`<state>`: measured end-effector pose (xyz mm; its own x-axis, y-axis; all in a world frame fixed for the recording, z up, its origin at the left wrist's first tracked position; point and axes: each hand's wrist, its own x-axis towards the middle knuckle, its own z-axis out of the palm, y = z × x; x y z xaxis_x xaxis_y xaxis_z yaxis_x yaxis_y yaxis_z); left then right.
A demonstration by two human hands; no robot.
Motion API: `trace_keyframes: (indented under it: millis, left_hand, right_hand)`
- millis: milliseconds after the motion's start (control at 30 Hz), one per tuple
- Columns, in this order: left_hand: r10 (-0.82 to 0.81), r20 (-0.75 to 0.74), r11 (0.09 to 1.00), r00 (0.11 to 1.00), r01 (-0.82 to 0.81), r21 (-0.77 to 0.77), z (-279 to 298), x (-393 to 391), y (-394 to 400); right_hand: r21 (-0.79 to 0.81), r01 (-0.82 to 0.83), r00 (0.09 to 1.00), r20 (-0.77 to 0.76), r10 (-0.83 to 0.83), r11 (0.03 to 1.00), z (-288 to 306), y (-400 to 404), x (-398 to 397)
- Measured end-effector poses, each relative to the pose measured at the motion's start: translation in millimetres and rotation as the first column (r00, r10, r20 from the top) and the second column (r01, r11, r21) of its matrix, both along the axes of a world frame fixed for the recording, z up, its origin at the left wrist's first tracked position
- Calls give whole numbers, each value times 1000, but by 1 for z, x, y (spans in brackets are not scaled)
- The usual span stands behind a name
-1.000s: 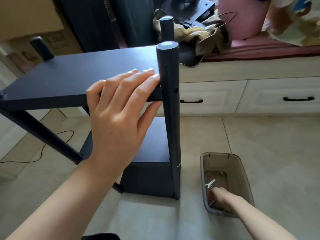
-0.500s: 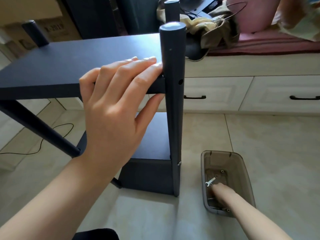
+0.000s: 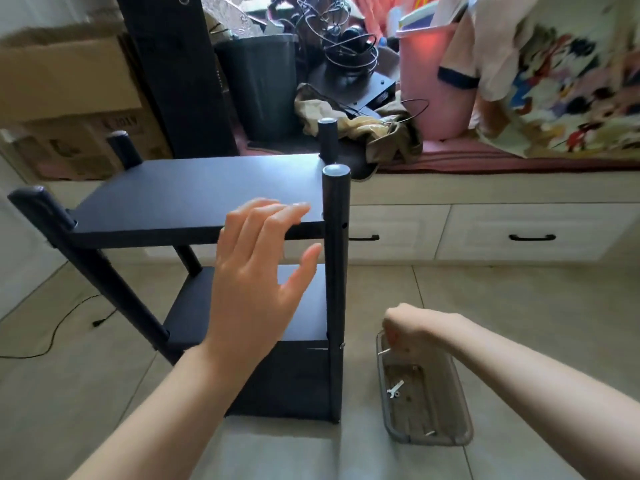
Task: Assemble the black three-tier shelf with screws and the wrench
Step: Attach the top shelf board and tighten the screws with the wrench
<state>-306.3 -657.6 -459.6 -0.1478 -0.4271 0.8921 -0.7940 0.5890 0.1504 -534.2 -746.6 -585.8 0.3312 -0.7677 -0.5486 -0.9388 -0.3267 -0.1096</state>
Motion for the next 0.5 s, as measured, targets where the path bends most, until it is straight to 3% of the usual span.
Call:
trace_keyframes:
  millis: [67,133,233,300,367,433,500]
  left_hand:
    - [1,8,999,1000,0,-52,3,0,9]
    - [-65,-53,998,996,66,9,2,0,18]
    - [-93,-216,942,972,156,297,2,0,26]
    - [-32,-362,816,932,234,529,0,1,27]
    - [54,-568,646,821,405,647,-1,1,21]
    - [153,-740,540,655,572,617,-4,0,15]
    - [200,-853,512,482,691,510,-6,-1,10]
  right_hand:
    - [-78,-69,998,-1,69,995,36,15,6]
    - [-198,-91,991,79,108,976,66,33,7]
    - [-344,66,938,341,59,937,104,62,1]
    - [-401,229,845,534,23,887,122,76,0]
    - [-383,423,664,748,7,821,136,87,2]
    - [-303,547,472,882,12,781,145,94,6]
    - [-305,568,416,908,53,764,151,98,11]
